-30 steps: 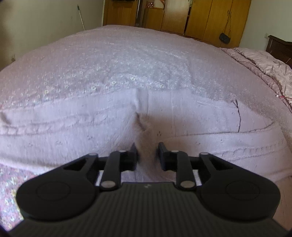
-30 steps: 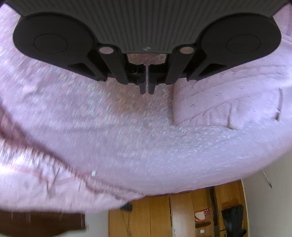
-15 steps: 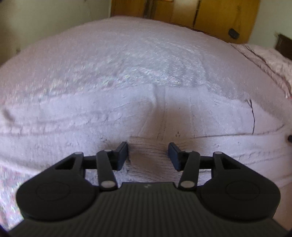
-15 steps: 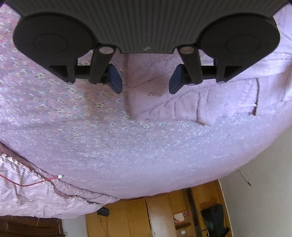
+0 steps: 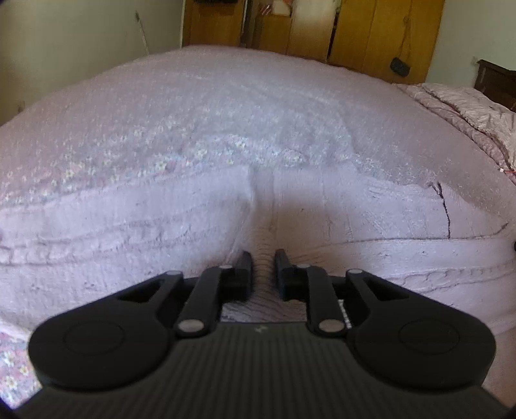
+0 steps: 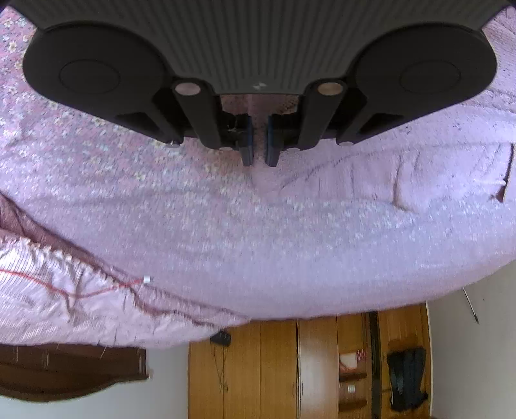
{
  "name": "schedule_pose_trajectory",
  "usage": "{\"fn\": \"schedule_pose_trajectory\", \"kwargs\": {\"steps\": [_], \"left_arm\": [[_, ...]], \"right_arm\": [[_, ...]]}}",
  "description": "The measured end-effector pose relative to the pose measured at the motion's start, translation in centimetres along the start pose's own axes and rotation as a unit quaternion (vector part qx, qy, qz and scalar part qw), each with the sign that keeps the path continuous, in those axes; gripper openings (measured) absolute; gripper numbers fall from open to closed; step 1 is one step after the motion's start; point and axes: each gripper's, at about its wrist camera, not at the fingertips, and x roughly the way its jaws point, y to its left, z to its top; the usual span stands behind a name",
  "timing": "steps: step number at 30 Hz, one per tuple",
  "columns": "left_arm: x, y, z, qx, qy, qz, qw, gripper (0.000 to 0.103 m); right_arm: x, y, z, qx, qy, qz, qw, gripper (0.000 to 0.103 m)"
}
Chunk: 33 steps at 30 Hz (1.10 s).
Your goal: Fold small clothes
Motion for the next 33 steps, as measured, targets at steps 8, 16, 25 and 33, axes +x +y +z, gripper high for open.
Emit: {"fn": "schedule_pose_trajectory", "kwargs": {"steps": [8, 16, 25, 33], "left_arm": [[-1.9, 0.1, 1.2, 0.001, 0.008, 0.017, 0.9998, 0.053], [-3.5, 0.0, 0.5, 0.04, 0.011, 0.069, 0.9967, 0.056], [-2.9, 0.8, -0.4, 0.031, 0.028, 0.102, 0.9939, 0.064], [-7.8, 1.6, 0.4, 0.003, 0.014, 0.08, 0.9967, 0.064]], "right_arm": [[-2.0, -1.1, 0.3, 0.035, -0.003, 0.039, 0.999, 0.021], [-7.5, -0.7, -0.5, -0.027, 0.02, 0.091, 0.995, 0.05], [-7.4, -1.3, -4.1, -0.017, 0.054, 0.064, 0.996, 0.058], [-11.7, -1.8, -3.8, 0.008, 0.039, 0.077, 0.996, 0.069]]}}
